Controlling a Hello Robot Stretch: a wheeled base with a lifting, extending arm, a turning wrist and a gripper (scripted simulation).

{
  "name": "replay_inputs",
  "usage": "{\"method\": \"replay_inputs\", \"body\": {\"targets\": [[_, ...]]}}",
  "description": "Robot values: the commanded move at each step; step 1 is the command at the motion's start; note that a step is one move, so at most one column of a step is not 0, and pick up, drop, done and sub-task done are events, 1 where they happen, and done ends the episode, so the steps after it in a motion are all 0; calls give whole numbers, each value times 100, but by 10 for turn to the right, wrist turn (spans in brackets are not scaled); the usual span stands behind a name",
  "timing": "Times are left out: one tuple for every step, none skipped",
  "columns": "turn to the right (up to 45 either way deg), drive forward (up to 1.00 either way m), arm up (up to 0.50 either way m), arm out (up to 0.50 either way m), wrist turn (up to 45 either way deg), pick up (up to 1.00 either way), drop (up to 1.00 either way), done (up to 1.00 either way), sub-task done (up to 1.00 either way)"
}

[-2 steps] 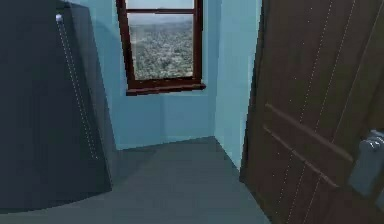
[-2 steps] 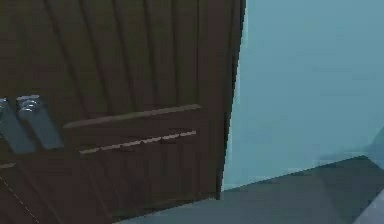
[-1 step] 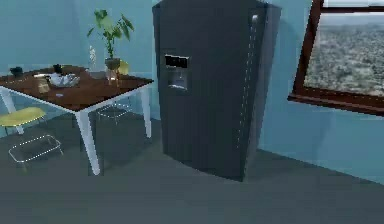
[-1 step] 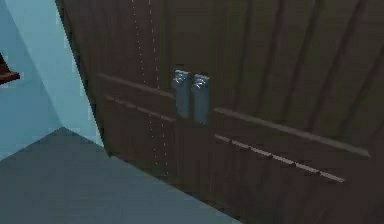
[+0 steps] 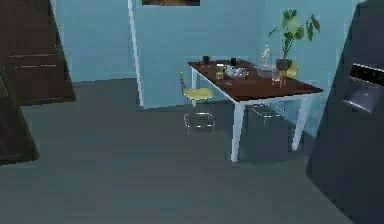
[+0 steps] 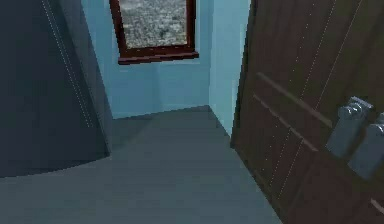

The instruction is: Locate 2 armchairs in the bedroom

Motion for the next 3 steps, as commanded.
{"method": "replay_inputs", "body": {"targets": [[-210, 0, 0, 0, 0, 0, 0, 0, 0], [0, 100, 0, 0, 0, 0, 0, 0, 0], [-60, 0, 0, 0, 0, 0, 0, 0, 0]]}}
